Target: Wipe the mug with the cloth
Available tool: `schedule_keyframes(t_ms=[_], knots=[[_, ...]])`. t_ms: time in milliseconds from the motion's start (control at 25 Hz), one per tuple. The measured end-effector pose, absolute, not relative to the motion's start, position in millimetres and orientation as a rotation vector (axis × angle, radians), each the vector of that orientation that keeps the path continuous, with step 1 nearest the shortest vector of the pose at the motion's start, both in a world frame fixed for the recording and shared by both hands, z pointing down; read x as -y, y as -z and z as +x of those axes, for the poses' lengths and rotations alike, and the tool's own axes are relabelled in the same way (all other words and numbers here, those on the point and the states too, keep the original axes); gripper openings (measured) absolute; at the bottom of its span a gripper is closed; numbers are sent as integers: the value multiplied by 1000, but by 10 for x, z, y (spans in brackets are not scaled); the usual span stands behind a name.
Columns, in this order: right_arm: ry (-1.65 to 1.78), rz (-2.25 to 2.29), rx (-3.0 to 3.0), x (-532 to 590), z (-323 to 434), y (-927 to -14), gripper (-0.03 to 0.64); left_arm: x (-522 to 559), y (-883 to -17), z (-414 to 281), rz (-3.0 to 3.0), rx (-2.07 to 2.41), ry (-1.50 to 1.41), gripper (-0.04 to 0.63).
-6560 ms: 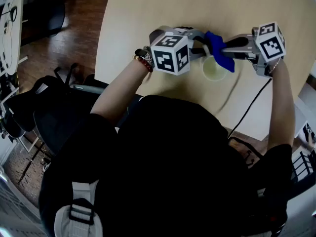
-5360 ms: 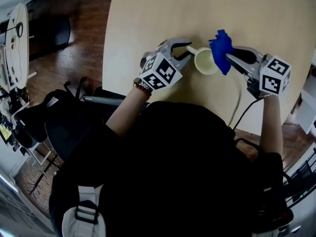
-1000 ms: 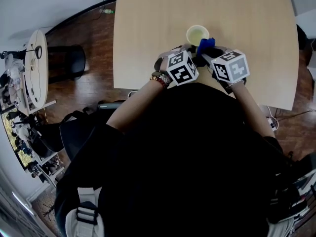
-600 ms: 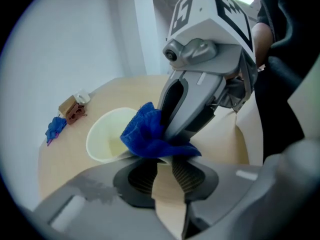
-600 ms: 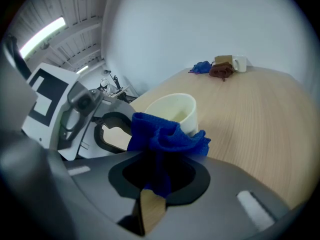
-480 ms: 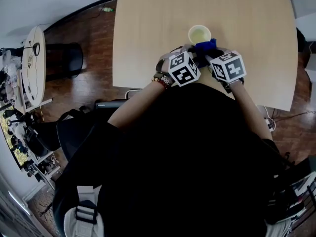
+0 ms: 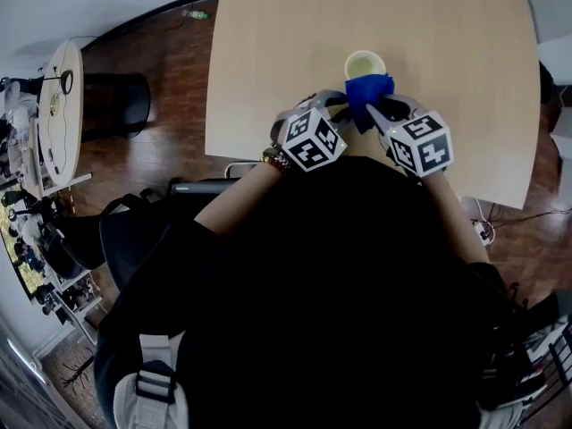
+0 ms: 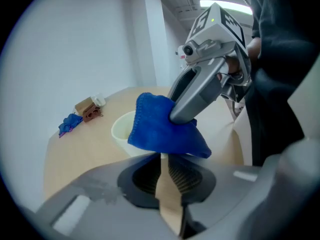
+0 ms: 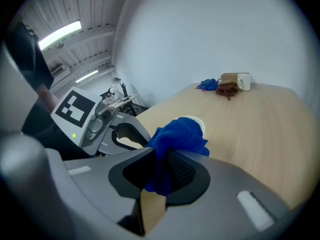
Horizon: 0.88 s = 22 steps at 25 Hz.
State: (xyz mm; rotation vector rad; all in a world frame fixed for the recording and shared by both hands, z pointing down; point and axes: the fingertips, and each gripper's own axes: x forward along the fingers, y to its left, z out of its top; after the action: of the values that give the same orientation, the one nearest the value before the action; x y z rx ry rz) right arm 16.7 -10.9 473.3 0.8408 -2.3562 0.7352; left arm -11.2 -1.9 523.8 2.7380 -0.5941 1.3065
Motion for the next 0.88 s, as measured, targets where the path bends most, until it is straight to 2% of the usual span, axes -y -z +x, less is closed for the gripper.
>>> schedule_keyframes(t_ms=[80,280,400,680,880], knots=[[-701,815,2363,84,113,-4681,71,35,-5158,-242,2739,626,-1279,3],[-666,761,2349,-39,17,-4733,71,196,-5304,-560,2748,578,-1321,7],[-641,748,2348,-65,-38,-4708,71,466,-5422,-537,2802,485,-1371,97],[-570,716,2301,-7,-198,-4818,71,916,-5477,-296,2843,398,-1417,86],[-522,771,2191,47,-9,-4918,71,872,-5441,-252,2866,385,-1394,56]])
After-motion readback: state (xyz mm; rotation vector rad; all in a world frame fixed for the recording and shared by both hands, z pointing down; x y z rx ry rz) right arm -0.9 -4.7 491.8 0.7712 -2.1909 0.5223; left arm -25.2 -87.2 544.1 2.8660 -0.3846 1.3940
